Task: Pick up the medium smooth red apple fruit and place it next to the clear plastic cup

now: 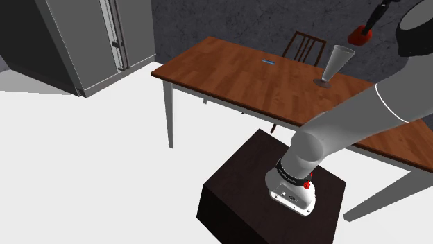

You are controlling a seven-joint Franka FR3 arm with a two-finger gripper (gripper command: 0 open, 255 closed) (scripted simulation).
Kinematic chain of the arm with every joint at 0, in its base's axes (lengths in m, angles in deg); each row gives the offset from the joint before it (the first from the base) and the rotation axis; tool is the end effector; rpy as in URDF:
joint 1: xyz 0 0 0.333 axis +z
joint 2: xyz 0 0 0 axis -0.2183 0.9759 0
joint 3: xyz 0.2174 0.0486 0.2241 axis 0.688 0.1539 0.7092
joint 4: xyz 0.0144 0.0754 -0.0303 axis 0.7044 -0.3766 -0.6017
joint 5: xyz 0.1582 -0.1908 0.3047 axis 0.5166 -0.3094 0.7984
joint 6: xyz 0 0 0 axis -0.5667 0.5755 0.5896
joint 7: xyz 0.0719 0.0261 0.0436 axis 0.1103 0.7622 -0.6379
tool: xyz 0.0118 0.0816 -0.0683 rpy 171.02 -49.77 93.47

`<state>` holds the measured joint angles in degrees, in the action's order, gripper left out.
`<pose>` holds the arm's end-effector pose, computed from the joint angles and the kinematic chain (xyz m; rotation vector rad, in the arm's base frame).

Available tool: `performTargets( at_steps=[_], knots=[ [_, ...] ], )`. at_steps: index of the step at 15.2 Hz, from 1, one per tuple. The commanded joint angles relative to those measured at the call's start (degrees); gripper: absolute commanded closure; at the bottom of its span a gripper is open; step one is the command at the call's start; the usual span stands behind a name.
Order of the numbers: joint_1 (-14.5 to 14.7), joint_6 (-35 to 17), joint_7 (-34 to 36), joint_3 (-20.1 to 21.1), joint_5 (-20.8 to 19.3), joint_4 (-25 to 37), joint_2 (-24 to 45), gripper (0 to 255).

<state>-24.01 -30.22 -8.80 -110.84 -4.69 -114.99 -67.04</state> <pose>0.0622 -0.4641 0.7327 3.0750 -0.0238 0.0339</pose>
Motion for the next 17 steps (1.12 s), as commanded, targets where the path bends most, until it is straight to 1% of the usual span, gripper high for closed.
performTargets(
  at_steps=[1, 3, 4, 5, 7, 10, 13, 17],
  knots=[
    [1.36, -0.12, -4.45, -5.52, 1.30, 3.22, 2.73, 255],
    [3.95, -0.41, -9.26, -13.11, 3.95, 6.72, 6.52, 255],
    [6.05, -0.56, -12.09, -18.36, 6.05, 8.65, 9.02, 255],
    [10.38, -0.71, -16.05, -27.43, 9.74, 11.02, 12.86, 255],
    [7.69, -2.25, -14.12, -22.52, 7.07, 8.06, 10.08, 255],
    [4.68, -4.59, -12.33, -17.94, 4.79, 3.92, 7.41, 255],
    [2.71, -6.85, -10.92, -15.07, 3.06, 0.10, 5.25, 255],
    [0.83, -9.80, -9.45, -12.66, 1.32, -4.60, 2.97, 255]
  ],
)
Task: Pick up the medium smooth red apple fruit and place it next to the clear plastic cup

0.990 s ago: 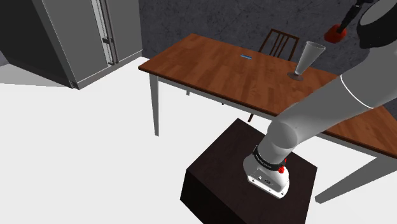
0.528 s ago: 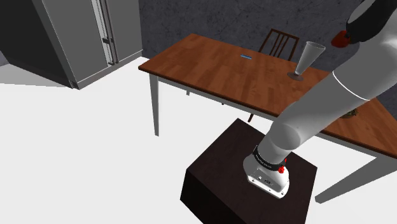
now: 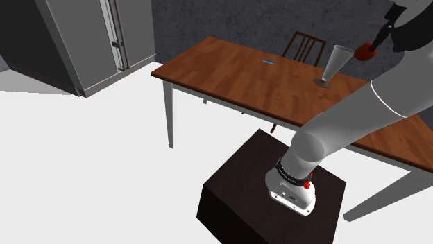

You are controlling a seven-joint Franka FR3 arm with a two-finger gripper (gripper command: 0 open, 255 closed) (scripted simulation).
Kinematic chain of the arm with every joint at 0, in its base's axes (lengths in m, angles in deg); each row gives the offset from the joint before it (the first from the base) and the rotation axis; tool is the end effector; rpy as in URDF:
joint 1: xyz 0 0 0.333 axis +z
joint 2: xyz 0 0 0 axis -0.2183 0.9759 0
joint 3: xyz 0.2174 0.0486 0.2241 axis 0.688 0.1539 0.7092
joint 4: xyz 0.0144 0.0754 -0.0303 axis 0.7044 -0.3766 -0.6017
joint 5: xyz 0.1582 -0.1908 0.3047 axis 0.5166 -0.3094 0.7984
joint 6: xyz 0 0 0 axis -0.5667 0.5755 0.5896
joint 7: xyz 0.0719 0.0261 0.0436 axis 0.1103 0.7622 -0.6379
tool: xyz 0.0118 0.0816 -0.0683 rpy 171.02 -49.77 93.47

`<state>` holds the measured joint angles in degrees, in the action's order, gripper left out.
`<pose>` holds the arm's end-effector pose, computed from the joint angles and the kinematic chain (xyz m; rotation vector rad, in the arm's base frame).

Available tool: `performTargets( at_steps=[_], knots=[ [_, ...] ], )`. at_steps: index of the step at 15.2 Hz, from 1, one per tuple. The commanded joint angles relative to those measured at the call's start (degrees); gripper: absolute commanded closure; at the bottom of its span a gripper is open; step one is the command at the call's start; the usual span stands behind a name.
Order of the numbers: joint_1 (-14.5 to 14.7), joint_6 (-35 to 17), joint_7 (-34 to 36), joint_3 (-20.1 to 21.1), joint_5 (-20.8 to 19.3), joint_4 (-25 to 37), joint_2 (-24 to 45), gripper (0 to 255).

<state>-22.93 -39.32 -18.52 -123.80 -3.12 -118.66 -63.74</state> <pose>0.0003 -0.5188 0.6753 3.0740 -0.0216 0.0323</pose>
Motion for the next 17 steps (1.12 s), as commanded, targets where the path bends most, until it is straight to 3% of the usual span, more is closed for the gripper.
performTargets(
  at_steps=[1, 17],
  knots=[
    [-0.63, -1.43, 0.58, 0.73, -0.61, -2.04, -0.81, 255],
    [-4.21, -12.94, 3.75, 2.59, -4.56, -17.24, -5.47, 255]
  ],
)
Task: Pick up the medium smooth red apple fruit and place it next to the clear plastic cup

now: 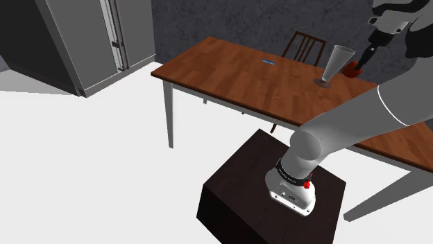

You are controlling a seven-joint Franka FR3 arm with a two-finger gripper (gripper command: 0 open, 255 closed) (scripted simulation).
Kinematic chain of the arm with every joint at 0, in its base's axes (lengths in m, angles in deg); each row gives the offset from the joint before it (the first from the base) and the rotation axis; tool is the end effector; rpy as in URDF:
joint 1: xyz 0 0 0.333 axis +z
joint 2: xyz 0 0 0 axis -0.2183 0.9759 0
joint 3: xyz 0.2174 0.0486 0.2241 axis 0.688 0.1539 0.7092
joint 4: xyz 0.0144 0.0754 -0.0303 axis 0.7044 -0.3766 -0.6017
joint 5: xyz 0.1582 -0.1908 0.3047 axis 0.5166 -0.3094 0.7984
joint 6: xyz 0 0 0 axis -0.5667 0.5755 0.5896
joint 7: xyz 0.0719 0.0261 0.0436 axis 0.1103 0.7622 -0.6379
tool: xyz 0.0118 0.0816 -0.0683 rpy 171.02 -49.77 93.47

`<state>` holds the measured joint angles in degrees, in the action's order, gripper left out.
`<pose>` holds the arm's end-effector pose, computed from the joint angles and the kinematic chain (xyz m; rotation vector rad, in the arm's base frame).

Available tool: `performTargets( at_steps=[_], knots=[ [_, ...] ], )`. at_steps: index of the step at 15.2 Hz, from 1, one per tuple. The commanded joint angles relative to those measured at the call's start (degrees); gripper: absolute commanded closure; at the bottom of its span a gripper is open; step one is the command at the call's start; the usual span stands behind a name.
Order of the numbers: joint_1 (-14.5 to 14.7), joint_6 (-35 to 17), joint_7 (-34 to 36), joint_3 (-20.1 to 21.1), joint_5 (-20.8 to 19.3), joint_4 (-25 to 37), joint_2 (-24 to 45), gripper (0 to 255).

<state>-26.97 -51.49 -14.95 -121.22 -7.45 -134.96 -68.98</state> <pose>0.0008 -0.5195 0.5864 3.0739 -0.0218 0.0321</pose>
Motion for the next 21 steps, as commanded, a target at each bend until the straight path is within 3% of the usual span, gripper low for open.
performTargets(
  at_steps=[1, 21],
  knots=[
    [-0.28, -1.50, 0.30, -0.10, -0.39, -1.75, -0.36, 255],
    [0.60, -16.53, 1.26, -6.16, -2.49, -15.38, 0.26, 255]
  ],
)
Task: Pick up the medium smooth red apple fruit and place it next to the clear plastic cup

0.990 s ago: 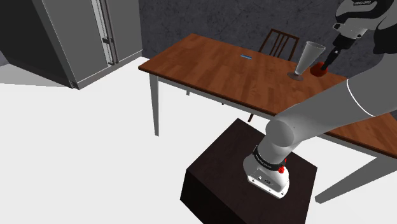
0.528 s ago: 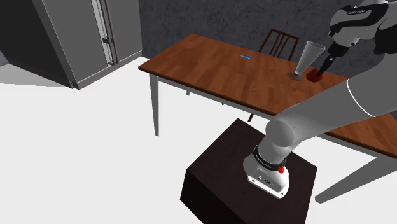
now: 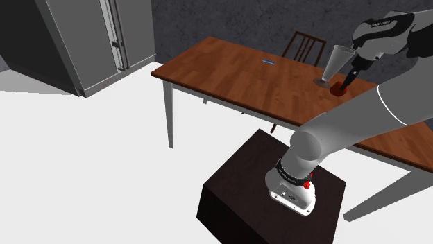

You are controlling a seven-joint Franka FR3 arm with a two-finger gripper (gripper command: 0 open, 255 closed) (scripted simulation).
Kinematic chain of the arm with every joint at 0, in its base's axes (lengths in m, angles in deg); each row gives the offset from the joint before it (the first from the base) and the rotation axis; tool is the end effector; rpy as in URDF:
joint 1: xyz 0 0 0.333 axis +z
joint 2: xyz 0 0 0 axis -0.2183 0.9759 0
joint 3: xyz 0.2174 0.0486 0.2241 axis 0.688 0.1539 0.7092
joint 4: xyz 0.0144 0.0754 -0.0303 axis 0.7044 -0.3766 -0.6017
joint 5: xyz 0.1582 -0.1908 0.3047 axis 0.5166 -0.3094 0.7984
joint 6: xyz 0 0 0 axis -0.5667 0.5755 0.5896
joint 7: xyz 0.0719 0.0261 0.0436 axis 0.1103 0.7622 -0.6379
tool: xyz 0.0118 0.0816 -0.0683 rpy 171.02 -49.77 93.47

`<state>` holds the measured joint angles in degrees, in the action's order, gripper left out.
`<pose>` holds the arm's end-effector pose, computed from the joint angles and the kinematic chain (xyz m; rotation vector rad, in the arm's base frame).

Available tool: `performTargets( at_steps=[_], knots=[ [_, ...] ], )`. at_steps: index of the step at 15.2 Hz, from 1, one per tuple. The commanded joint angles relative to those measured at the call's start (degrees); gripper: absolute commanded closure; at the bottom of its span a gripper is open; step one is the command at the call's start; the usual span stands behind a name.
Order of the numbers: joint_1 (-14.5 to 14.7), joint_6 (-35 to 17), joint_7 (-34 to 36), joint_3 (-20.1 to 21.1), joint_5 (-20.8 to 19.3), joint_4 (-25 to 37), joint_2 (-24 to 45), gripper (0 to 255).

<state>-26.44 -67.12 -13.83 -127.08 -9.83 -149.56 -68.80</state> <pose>0.0002 -0.5199 0.4759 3.0740 -0.0214 0.0321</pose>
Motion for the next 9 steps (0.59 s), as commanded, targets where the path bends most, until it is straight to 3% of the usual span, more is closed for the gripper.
performTargets(
  at_steps=[1, 9],
  knots=[
    [0.30, -1.68, 0.12, -0.82, -0.14, -1.34, 0.27, 255],
    [0.59, -2.57, 0.09, -1.43, -0.16, -1.95, 0.50, 255]
  ],
)
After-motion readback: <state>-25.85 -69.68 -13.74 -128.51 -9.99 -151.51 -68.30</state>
